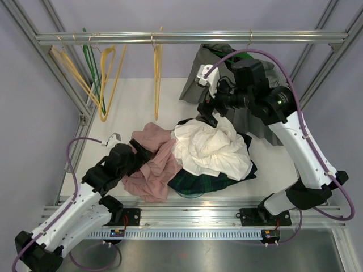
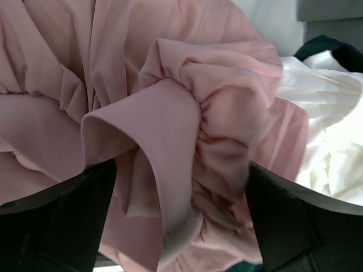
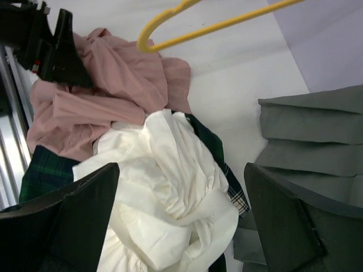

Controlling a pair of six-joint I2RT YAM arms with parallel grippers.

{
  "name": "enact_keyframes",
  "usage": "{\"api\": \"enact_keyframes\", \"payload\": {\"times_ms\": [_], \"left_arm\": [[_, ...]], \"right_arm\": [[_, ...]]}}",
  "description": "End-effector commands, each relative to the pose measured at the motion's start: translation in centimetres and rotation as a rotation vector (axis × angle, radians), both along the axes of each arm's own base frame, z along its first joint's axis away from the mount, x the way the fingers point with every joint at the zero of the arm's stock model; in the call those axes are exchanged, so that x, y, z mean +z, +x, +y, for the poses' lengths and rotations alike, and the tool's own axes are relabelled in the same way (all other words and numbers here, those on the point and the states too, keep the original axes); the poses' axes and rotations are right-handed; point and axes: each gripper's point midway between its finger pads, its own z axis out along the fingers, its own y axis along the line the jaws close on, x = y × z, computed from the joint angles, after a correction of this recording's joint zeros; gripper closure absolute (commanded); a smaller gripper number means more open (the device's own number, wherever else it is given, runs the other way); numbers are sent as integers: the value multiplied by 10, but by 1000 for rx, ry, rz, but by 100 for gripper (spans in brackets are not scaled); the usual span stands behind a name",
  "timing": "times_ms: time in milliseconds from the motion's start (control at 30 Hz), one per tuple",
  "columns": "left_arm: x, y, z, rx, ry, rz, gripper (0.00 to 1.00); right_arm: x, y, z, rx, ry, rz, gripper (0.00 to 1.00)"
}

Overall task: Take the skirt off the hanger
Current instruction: Place the skirt into the basket

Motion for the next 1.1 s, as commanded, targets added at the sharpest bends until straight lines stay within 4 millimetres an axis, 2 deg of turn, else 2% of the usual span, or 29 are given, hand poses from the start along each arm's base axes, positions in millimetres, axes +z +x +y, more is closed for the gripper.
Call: {"api": "enact_keyframes", "payload": {"times_ms": [0,33,67,100,133,167,233,367,467,500,567,633,667,700,733,800,833,867,900,933,967,1000,1033,1067], "left_arm": [[11,24,-7,38,-41,-100,16],[12,26,-5,39,-30,-113,29],[14,27,-3,37,-16,-131,38],[20,26,0,34,-3,-158,55],[24,26,5,40,10,-184,69],[30,25,8,21,39,-214,88],[48,19,14,7,35,-289,100],[94,3,25,-51,52,-467,100],[133,-14,32,-111,70,-589,100],[154,-21,34,-128,62,-643,100],[178,-33,32,-191,69,-727,100],[217,-48,31,-236,36,-830,100],[229,-50,29,-263,50,-859,100],[244,-54,26,-284,39,-899,100],[271,-66,20,-336,8,-963,100],[298,-65,5,-405,-7,-1018,100],[327,-78,1,-453,-38,-1083,100],[339,-81,-3,-479,-45,-1107,100],[349,-71,-15,-508,-49,-1105,100],[360,-74,-22,-549,-64,-1125,100],[382,-80,-23,-564,-80,-1173,100],[392,-71,-33,-580,-87,-1186,100],[401,-70,-40,-612,-103,-1202,100],[426,-78,-40,-615,-133,-1274,100]], "right_arm": [[-14,-19,-14,149,-7,20,2],[-14,-20,-18,146,-3,18,2],[-17,-22,-21,149,-3,17,2],[-24,-24,-23,154,-10,29,3],[-20,-27,-30,148,1,18,4],[-20,-29,-34,145,5,16,4],[-21,-33,-42,137,15,21,5],[-21,-26,-66,63,45,27,5],[-18,-23,-76,22,81,20,5],[-17,-17,-82,-12,93,11,5],[-13,-11,-90,-82,125,23,5],[-7,-3,-103,-154,160,13,5],[-5,-1,-107,-171,172,4,5],[-4,2,-110,-183,182,-8,4],[-2,1,-114,-194,196,-9,4],[0,0,-116,-203,219,13,4],[3,0,-119,-209,233,13,4],[5,-1,-121,-215,241,12,4],[7,-2,-123,-221,247,11,4],[8,-2,-125,-231,250,9,4],[9,0,-130,-248,252,3,4],[10,-1,-133,-261,254,-6,4],[11,-1,-135,-273,256,-8,4],[10,1,-139,-289,257,-7,3]]}}
